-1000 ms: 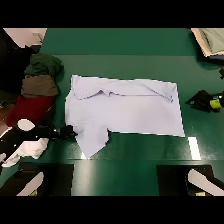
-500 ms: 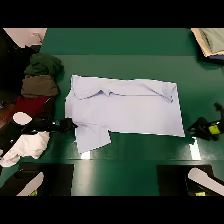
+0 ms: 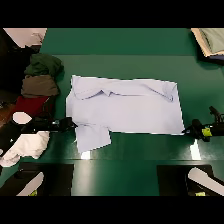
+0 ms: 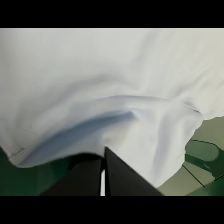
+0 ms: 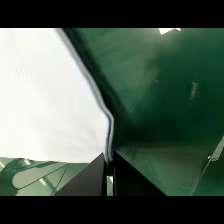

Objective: Fold the shirts.

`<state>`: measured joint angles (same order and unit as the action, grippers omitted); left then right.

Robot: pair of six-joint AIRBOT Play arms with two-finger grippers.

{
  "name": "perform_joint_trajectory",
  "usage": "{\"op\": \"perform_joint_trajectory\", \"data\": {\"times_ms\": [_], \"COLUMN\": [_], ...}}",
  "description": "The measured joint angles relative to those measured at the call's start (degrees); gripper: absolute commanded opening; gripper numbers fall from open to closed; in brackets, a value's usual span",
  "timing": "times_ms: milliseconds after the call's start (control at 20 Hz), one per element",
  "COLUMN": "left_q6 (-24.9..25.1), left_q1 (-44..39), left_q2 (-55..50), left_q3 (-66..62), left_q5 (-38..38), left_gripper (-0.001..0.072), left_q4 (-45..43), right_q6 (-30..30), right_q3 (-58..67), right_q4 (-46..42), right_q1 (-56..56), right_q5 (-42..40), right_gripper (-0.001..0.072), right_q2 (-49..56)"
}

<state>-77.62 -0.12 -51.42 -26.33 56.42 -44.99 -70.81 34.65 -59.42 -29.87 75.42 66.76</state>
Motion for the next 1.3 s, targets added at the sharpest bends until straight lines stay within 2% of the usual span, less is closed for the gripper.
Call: {"op": "perform_joint_trajectory", "data": {"times_ms": [150,400,650,850,1300], "left_q6": [0.09,-0.52,-2.73,-2.69,-1.79], "left_q1": [0.00,-0.02,-0.02,-0.04,-0.07], "left_q2": [0.09,5.09,8.20,0.70,-24.87], "left_q3": [-1.05,-2.21,-9.99,-20.61,-41.00], "left_q5": [4.72,15.08,18.34,13.64,2.45], "left_gripper": [0.0023,0.0023,0.0023,0.0023,0.0024], "left_q4": [-2.82,-6.73,-7.06,-7.32,-6.82], "right_q6": [0.26,-0.81,-2.67,-5.05,-9.11], "right_q3": [1.90,4.26,5.25,10.27,30.53], "right_q4": [-3.15,-17.46,-18.12,-15.39,-13.29], "right_q1": [0.20,0.22,4.44,10.67,18.43], "right_q5": [3.32,11.63,11.17,7.72,3.50], "right_gripper": [0.0016,0.0015,0.0015,0.0015,0.0017], "right_q2": [-4.96,-17.38,-22.14,-17.09,3.63]}}
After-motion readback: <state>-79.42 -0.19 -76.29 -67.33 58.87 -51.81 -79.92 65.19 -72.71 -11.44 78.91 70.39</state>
